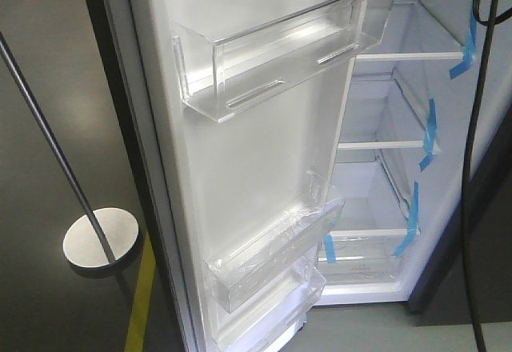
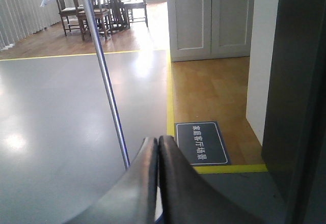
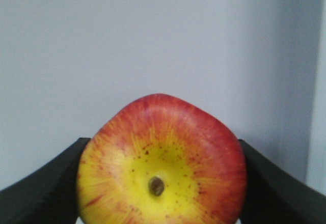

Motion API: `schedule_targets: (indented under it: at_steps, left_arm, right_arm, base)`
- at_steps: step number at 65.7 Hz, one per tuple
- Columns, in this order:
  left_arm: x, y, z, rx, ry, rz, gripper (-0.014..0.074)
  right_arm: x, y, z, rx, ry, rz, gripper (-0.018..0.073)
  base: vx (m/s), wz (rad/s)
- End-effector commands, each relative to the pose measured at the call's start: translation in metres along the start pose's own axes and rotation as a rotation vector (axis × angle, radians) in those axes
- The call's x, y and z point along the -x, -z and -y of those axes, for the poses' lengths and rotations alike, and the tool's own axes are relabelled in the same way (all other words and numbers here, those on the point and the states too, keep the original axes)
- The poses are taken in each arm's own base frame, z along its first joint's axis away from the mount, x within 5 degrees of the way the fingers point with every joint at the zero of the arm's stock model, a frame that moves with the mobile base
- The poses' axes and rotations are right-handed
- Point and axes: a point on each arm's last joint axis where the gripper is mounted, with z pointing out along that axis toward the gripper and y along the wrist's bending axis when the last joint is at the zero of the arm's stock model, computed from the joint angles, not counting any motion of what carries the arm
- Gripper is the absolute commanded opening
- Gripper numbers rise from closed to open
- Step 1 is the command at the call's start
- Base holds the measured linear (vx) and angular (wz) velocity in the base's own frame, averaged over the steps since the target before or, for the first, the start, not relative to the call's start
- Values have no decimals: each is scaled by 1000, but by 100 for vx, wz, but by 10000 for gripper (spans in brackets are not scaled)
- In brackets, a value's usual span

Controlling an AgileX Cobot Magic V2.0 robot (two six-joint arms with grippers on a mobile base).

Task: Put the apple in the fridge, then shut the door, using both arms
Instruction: 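Raise the right gripper with the apple over the upper door bin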

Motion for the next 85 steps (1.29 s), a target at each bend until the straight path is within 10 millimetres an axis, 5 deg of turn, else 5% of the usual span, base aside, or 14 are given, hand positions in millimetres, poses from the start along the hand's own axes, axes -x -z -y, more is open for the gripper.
schedule_targets:
  at_steps: [1,32,49,85]
  left_arm:
    - [12,3,1,-18,8,98,-6]
    - [12,3,1,-18,8,98,-6]
    - [12,3,1,-18,8,98,-6]
    - [12,3,1,-18,8,98,-6]
  right_arm:
    - [36,12,-19,33,37,112,204]
    - [11,-6,0,62,-24,35,207]
    - [1,-25,-14,30,29,-32,225]
    - [-2,-33,-13,-79,21,-47,561]
  base:
    - [0,0]
    - [0,0]
    - [0,0]
    - [0,0]
